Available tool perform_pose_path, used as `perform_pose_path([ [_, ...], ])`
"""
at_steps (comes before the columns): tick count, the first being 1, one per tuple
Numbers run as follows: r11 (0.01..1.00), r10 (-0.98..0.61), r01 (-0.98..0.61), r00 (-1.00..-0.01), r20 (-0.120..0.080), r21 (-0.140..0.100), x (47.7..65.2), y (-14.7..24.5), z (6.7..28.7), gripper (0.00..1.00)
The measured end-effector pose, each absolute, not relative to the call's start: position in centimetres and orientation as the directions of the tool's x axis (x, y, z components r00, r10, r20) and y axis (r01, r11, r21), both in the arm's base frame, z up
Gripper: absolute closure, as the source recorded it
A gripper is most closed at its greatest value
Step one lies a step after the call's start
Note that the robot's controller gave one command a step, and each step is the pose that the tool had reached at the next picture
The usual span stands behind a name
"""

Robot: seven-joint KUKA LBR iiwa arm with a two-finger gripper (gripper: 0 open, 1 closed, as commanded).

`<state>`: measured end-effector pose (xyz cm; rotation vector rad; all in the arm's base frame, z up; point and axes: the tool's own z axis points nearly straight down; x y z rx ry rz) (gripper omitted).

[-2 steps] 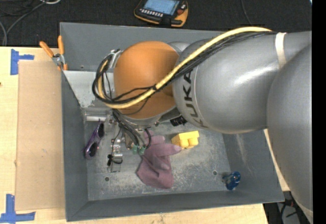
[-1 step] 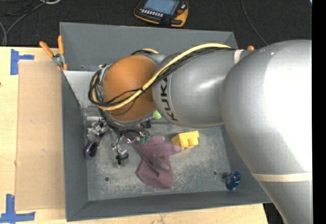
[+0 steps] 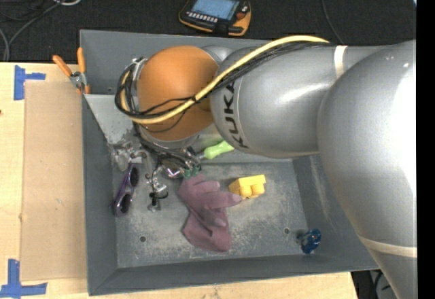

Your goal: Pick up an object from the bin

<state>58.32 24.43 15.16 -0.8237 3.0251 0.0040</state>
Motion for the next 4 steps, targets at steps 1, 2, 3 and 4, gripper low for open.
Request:
perform_pose_path([
  [1, 0.469, -0.883, -0.883, -0.469, 0.011, 0.012, 58.4, 24.4, 9.8, 0.00],
  [2, 0.566, -0.825, -0.825, -0.566, -0.005, 0.002, 61.4, 24.2, 6.9, 0.00],
  [3, 0.377, -0.926, -0.926, -0.377, 0.000, 0.011, 60.4, 24.8, 6.9, 1.00],
  [4, 0.379, -0.926, -0.926, -0.379, 0.000, 0.011, 60.4, 24.7, 7.0, 1.00],
])
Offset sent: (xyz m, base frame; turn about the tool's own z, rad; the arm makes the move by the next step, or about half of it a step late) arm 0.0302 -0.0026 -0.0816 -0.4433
